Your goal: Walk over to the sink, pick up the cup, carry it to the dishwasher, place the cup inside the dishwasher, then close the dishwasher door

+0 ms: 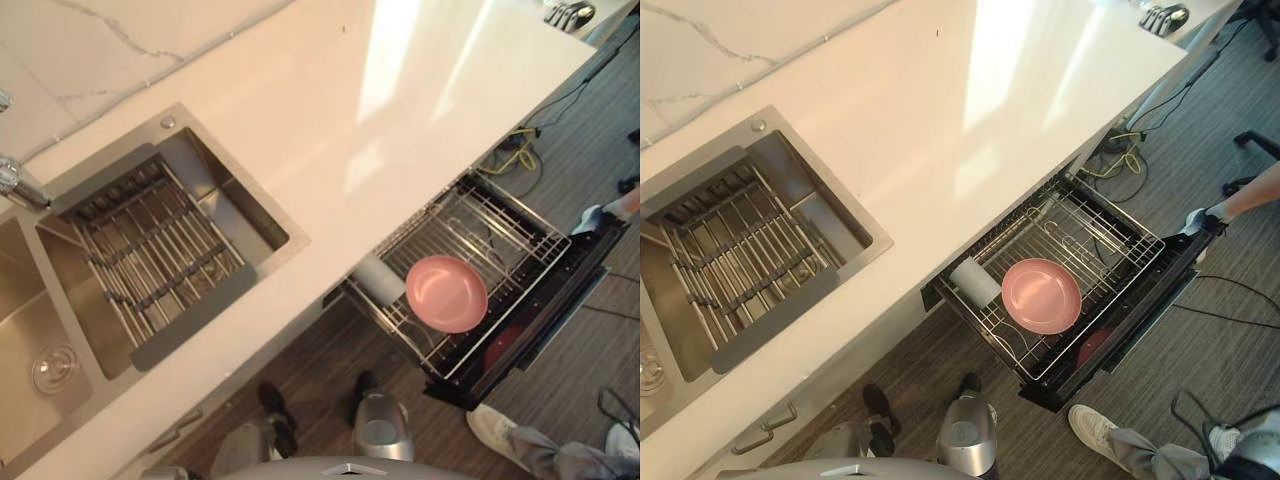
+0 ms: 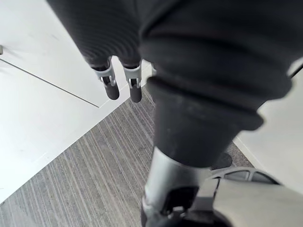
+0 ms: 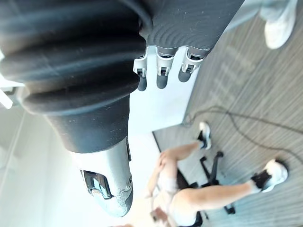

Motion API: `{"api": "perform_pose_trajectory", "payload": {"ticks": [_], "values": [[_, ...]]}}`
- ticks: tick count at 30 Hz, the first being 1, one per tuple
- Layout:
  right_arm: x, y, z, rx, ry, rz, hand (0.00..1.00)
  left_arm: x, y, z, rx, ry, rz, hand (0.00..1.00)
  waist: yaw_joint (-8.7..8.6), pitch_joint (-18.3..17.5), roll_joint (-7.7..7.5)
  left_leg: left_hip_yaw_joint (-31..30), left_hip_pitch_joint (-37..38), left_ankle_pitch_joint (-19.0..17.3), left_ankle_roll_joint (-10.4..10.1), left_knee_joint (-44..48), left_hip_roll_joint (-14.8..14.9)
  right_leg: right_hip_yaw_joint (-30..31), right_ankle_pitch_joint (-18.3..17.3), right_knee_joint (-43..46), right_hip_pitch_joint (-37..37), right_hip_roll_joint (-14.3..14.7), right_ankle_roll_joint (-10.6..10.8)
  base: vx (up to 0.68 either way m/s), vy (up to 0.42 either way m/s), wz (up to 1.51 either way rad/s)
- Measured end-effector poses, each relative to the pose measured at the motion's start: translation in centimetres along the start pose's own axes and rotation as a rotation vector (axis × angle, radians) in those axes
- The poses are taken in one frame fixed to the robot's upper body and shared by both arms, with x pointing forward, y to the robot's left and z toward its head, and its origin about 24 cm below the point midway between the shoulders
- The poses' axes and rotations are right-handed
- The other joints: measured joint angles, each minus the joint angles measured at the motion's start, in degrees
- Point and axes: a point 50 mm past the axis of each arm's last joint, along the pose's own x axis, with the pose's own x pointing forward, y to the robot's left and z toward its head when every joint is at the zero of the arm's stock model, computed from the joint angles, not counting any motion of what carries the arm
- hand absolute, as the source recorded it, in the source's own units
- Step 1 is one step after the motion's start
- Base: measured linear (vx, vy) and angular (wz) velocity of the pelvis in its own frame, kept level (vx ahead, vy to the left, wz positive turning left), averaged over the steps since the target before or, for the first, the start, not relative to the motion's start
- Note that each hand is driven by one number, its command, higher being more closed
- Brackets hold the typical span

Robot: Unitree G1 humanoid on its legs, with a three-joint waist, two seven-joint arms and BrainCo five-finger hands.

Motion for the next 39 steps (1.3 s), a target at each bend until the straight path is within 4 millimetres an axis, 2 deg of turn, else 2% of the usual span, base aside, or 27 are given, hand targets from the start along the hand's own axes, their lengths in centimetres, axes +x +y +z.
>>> {"api": "perform_pose_trajectory", "payload": {"ticks": [3, 5, 6, 7, 9, 10, 12, 15, 17, 18, 21, 24, 29, 33, 35, 37, 39], "values": [[-1.0, -3.1, -3.0, -0.031, 0.093, -0.035, 0.00, 0.1, 0.5, -0.3, -0.028, -0.008, -0.006, 0.00, -0.27, -0.15, 0.09, 0.07, 1.26, 0.01, -0.02, -0.03, 0.02, 0.05, -0.68, -0.01, 1.24, -0.07, 0.00, -0.02, 0.003, -0.02], [-2.8, -5.6, -6.0, -0.018, 0.187, -0.045, 0.00, 0.0, 0.4, -0.1, -0.008, -0.029, -0.010, 0.00, 0.18, -1.07, 0.86, 0.18, 1.66, 0.09, -0.13, 0.06, 0.05, 0.04, -0.57, 0.00, 1.60, -0.20, -0.01, -0.02, 0.002, -0.01], [-3.2, -5.9, -6.7, -0.003, 0.209, -0.044, 0.00, 0.0, 0.3, 0.0, 0.002, -0.032, -0.006, 0.00, 0.30, -1.15, 0.99, 0.20, 1.68, 0.13, -0.19, 0.09, 0.04, 0.04, -0.52, 0.00, 1.61, -0.24, -0.02, 0.00, 0.000, 0.00], [-4.1, -6.5, -8.0, 0.034, 0.246, -0.043, 0.00, 0.1, 0.2, 0.0, 0.021, -0.043, 0.001, 0.00, 0.68, -1.82, 2.09, 0.20, 1.63, 0.26, -0.39, 0.13, 0.02, -0.04, -0.47, 0.03, 1.61, -0.33, -0.05, -0.03, 0.011, 0.03], [-5.6, -6.9, -10.1, 0.068, 0.313, -0.024, 0.00, 0.1, -0.3, 0.1, 0.019, -0.052, 0.001, 0.00, 1.77, -2.53, 3.22, 0.07, 1.59, 0.64, -0.98, 0.16, -0.05, -0.47, -0.49, 0.34, 1.69, -0.74, -0.05, -0.04, 0.007, 0.08], [-5.7, -6.8, -10.3, 0.069, 0.320, -0.018, 0.00, 0.1, -0.4, 0.1, 0.019, -0.051, -0.001, 0.00, 1.87, -2.62, 3.37, 0.04, 1.59, 0.71, -1.09, 0.17, -0.09, -0.59, -0.51, 0.40, 1.73, -0.85, -0.05, -0.03, 0.006, 0.14], [-6.8, -5.6, -11.6, 0.070, 0.356, 0.063, 0.00, 0.2, -1.3, 0.0, 0.022, -0.052, -0.022, 0.00, 2.96, -3.08, 4.45, 0.01, 1.48, 1.59, -2.45, 0.29, -0.51, -1.30, -0.68, 0.92, 1.83, -1.72, 0.01, -0.06, 0.012, 0.16], [-8.0, -2.7, -12.9, 0.079, 0.384, 0.189, 0.00, 0.3, -2.7, -0.3, 0.018, -0.058, -0.060, 0.00, 4.41, -2.99, 5.34, -0.15, 0.61, 1.75, -2.91, 1.20, -0.59, -1.97, -0.86, 2.03, 1.55, -2.53, -0.06, -0.07, 0.013, 0.17], [-8.7, -1.0, -13.5, 0.079, 0.384, 0.251, 0.00, 0.3, -3.6, -0.6, 0.009, -0.061, -0.084, 0.00, 4.71, -2.81, 5.74, -0.51, 0.12, 1.57, -3.31, 1.19, -0.84, -2.91, -1.13, 2.92, 1.51, -3.24, 0.03, -0.06, 0.034, 0.31], [-8.9, -0.2, -13.7, 0.074, 0.365, 0.268, 0.00, 0.3, -3.9, -0.8, 0.000, -0.058, -0.087, 0.00, 5.04, -2.69, 5.99, -0.99, -0.14, 0.98, -4.16, 1.20, -1.08, -3.23, -1.35, 3.66, 1.45, -3.69, 0.15, -0.06, 0.050, 0.30], [-8.8, 0.1, -13.3, 0.067, 0.332, 0.277, 0.00, 0.4, -4.2, -1.5, -0.024, -0.046, -0.086, 0.00, 5.64, -2.05, 7.15, 0.26, -0.77, -1.29, -3.39, 1.22, -1.28, -3.87, -1.49, 4.68, 1.49, -4.63, 0.23, -0.07, 0.062, 0.18], [-8.9, 0.6, -12.8, 0.044, 0.309, 0.307, 0.00, 0.4, -4.5, -1.7, -0.025, -0.045, -0.081, 0.00, 5.63, -1.61, 8.07, 1.45, -0.93, -1.52, -3.34, 1.19, -1.28, -4.17, -1.73, 5.42, 1.18, -5.27, 0.41, -0.02, 0.042, 0.11], [-9.4, 1.3, -13.4, 0.008, 0.342, 0.352, 0.00, 0.5, -4.5, -2.1, -0.014, -0.037, -0.080, 0.00, 5.87, -1.61, 8.09, 1.29, -1.01, -0.97, -3.35, 2.67, -0.69, -3.96, -2.97, 7.11, 1.00, -5.40, 0.39, 0.01, -0.012, -0.02], [-9.4, 2.2, -13.6, -0.065, 0.373, 0.431, 0.00, 0.5, -4.5, -2.2, 0.005, -0.034, -0.079, 0.00, 6.16, -1.64, 8.13, -0.30, -1.13, 0.75, -0.61, 3.53, -0.49, -4.98, -4.46, 8.89, 1.41, -5.65, 0.64, 0.04, -0.048, 0.14], [-9.7, 2.8, -13.9, -0.087, 0.393, 0.474, 0.00, 0.5, -4.5, -2.3, -0.010, -0.033, -0.081, 0.00, 6.26, -1.64, 8.13, -1.77, -1.19, 1.39, -0.73, 3.57, -0.49, -5.97, -4.91, 9.33, 1.53, -5.79, 0.53, 0.04, -0.054, 0.24], [-10.1, 3.5, -14.4, -0.143, 0.418, 0.536, 0.00, 0.5, -4.6, -2.4, -0.050, -0.030, -0.081, 0.00, 7.12, -1.63, 8.11, -3.25, -1.38, 2.25, -0.91, 3.48, -0.62, -6.48, -5.20, 9.72, 1.54, -5.95, 0.35, 0.02, -0.054, 0.15], [-10.5, 4.9, -15.0, -0.173, 0.435, 0.590, 0.00, 0.5, -4.7, -2.5, -0.097, -0.039, -0.087, 0.00, 7.39, -1.60, 8.07, -4.53, -1.95, 2.89, -1.07, 3.35, -0.80, -7.58, -5.55, 10.18, 1.53, -6.29, 0.02, -0.02, -0.016, 0.19]]}}
